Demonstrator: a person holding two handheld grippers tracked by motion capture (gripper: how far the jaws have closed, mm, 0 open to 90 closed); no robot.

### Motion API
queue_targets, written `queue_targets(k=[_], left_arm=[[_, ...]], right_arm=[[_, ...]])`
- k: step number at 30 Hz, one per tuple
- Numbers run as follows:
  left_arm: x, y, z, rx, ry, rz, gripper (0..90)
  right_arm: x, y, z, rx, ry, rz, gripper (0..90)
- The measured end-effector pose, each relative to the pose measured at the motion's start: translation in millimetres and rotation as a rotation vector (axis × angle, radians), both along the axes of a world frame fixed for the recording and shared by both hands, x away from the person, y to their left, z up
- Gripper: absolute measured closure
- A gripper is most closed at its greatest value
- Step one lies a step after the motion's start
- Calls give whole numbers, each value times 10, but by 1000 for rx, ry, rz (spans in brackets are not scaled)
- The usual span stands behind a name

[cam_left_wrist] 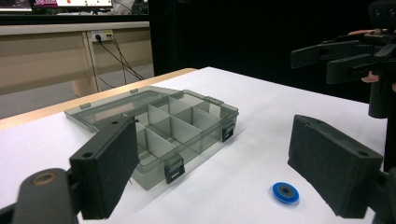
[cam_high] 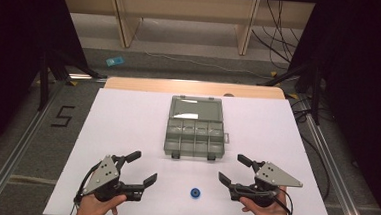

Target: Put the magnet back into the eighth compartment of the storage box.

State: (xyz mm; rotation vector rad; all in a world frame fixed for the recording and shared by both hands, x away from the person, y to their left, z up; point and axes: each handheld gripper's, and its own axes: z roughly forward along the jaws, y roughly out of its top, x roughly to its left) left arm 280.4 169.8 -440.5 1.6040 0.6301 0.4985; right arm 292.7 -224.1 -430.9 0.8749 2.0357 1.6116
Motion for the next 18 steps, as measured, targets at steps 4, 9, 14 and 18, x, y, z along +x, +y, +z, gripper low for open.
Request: queue_targets(k=[4,9,14,18], left_arm=[[-1,0,-1,0,0,0,159],[-8,1,2,10,7,7,159],[-6,2,2,12,6,7,159],[-8,0,1,9,8,7,159]], right_arm=[[2,7,1,2,-7,7,166],[-7,13,10,-10,11,8,165],[-3,67,-5,-20,-4,25,165],[-5,83,-10,-45,12,30,162]])
